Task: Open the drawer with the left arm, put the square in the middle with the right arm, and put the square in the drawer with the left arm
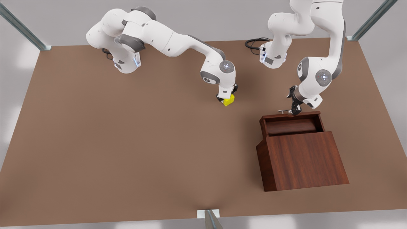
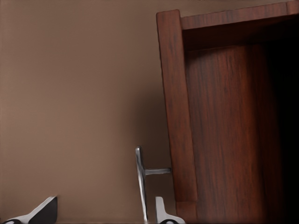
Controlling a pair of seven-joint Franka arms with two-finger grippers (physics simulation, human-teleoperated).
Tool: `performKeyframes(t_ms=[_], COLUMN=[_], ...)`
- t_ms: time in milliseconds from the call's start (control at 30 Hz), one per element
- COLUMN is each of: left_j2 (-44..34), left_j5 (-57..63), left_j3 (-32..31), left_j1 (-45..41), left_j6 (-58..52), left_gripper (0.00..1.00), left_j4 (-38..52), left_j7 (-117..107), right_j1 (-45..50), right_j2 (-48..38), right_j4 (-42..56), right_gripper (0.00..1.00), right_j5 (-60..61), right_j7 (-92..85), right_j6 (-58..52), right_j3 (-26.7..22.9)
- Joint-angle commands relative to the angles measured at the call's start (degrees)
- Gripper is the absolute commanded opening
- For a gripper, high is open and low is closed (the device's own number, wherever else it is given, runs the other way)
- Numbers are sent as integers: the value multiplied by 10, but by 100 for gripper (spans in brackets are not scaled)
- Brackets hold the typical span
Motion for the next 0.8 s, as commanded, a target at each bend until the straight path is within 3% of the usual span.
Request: performKeyframes(t_ms=[0, 100, 133, 167, 267, 333, 400, 467, 533, 567, 633, 667, 733, 767], left_j2=[0, -8, -8, -11, -15, -7, 22, 74, 120, 147, 204, 222, 301, 310], left_j5=[1, 2, 2, 2, 2, 2, -1, 3, 1, 0, -2, -4, -6, -4], left_j3=[-1, -2, -3, -14, -29, -44, -56, -56, -57, -81, -123, -123, -127, -148], left_j1=[-1, -1, -1, -1, -1, -1, -1, -1, -1, -1, -20, -91, -177, -195], left_j6=[0, -5, -21, -38, -193, -364, -441, -474, -498, -499, -508, -506, -478, -412], left_gripper=[100, 100, 100, 100, 100, 100, 100, 100, 100, 100, 100, 100, 100, 100], left_j4=[0, 4, 13, 19, 124, 302, 429, 532, 588, 613, 669, 684, 741, 735], left_j7=[-2, -7, -11, -20, -38, 23, 270, 488, 503, 513, 540, 537, 529, 529], right_j1=[0, 0, 0, 0, -1, -1, -2, -32, -126, -201, -337, -395, -399, -400], right_j2=[0, 13, 14, 12, 10, 7, -18, -125, -275, -356, -441, -470, -438, -418], right_j4=[0, -1, -3, -5, -5, -3, -3, -71, -176, -182, -185, -175, -110, -87], right_gripper=[59, 62, 78, 100, 100, 100, 100, 100, 100, 100, 100, 100, 100, 100], right_j5=[-2, -4, -21, -23, -22, -19, -7, 34, 63, 92, 133, 137, 134, 134], right_j7=[2, -10, -11, -12, -12, -10, -11, -20, -25, -68, -219, -226, -277, -281], right_j6=[-1, 1, 2, 2, 1, 0, -14, -19, -31, -78, -196, -282, -369, -385], right_j3=[0, -1, -1, -1, -1, -1, 0, -1, -4, -43, -60, -70, -144, -161])
